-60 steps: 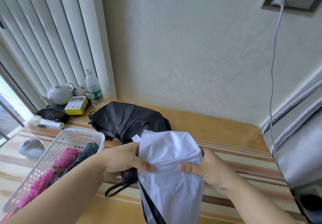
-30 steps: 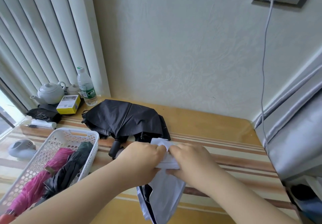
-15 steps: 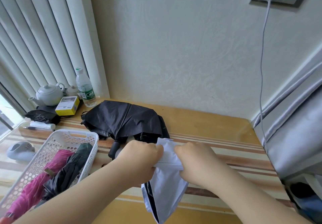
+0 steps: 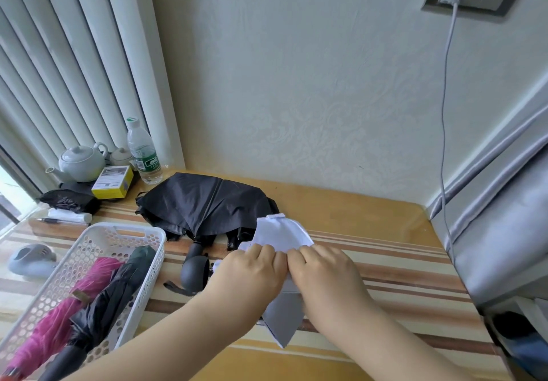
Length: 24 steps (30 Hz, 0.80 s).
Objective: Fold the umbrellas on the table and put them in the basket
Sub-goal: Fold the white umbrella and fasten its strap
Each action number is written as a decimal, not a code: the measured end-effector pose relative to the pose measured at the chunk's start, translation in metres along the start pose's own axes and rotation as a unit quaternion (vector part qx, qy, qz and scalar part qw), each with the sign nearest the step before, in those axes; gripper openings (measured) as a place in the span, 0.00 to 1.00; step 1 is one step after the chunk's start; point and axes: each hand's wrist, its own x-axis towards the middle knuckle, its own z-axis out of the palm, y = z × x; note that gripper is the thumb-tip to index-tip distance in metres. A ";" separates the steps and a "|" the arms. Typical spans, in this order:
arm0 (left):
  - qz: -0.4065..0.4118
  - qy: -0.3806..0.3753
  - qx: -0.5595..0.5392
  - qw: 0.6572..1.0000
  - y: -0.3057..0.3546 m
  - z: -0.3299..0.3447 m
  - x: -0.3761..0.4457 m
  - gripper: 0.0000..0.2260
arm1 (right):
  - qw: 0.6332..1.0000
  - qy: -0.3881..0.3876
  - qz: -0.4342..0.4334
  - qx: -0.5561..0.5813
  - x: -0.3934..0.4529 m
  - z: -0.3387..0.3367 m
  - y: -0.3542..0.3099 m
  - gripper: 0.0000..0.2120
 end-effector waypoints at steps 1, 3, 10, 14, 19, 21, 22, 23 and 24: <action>0.006 0.029 0.009 1.000 0.002 -0.001 -0.001 0.11 | 0.999 -0.037 0.012 0.021 0.001 -0.004 -0.003 0.12; 0.000 0.064 0.023 0.998 0.005 0.003 -0.005 0.16 | 0.990 -0.123 0.042 0.050 0.003 -0.008 -0.001 0.09; -0.008 -0.033 -0.033 0.999 0.004 0.007 -0.001 0.07 | 0.994 -0.097 0.039 0.015 0.000 0.008 -0.005 0.22; -0.040 -0.281 -0.123 0.951 -0.005 -0.003 0.010 0.07 | 0.997 -0.072 0.017 -0.018 -0.002 0.009 -0.006 0.14; 0.022 -0.192 -0.089 0.977 -0.009 0.006 0.006 0.15 | 0.978 -0.206 0.006 0.040 0.005 -0.002 0.003 0.09; 0.067 -0.185 -0.061 0.979 -0.012 0.006 0.005 0.20 | 0.968 -0.234 0.014 0.085 0.005 -0.005 0.009 0.06; 0.078 -0.165 -0.037 0.983 -0.010 0.007 0.005 0.17 | 0.963 -0.245 0.023 0.111 0.005 -0.003 0.011 0.08; 0.081 -0.148 -0.022 0.985 -0.008 0.008 0.004 0.13 | 0.956 -0.258 0.030 0.137 0.005 -0.003 0.013 0.10; 0.090 -0.118 -0.010 0.989 -0.008 0.010 0.004 0.09 | 0.948 -0.273 0.040 0.157 0.005 -0.002 0.013 0.13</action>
